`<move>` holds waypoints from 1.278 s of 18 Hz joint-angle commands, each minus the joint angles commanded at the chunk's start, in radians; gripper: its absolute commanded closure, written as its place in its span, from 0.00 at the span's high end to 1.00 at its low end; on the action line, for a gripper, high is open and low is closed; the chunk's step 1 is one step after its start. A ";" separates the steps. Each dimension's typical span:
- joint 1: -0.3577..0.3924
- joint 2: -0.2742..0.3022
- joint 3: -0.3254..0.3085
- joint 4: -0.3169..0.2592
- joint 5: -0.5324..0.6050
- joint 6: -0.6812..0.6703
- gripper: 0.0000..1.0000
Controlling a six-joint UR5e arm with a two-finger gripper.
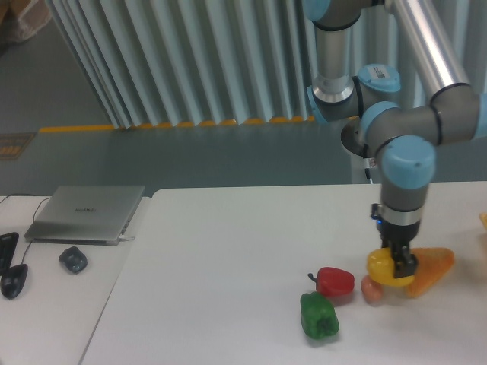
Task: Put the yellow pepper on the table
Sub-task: 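Carry the yellow pepper in and lower it beside the red pepper, then set the yellow pepper down on the table with the gripper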
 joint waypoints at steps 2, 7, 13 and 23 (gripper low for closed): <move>-0.014 0.012 -0.005 -0.012 0.002 0.009 0.37; -0.020 0.032 -0.009 -0.081 0.005 0.046 0.37; -0.074 0.023 -0.025 -0.069 0.087 0.034 0.38; -0.092 0.002 -0.040 -0.066 0.094 0.028 1.00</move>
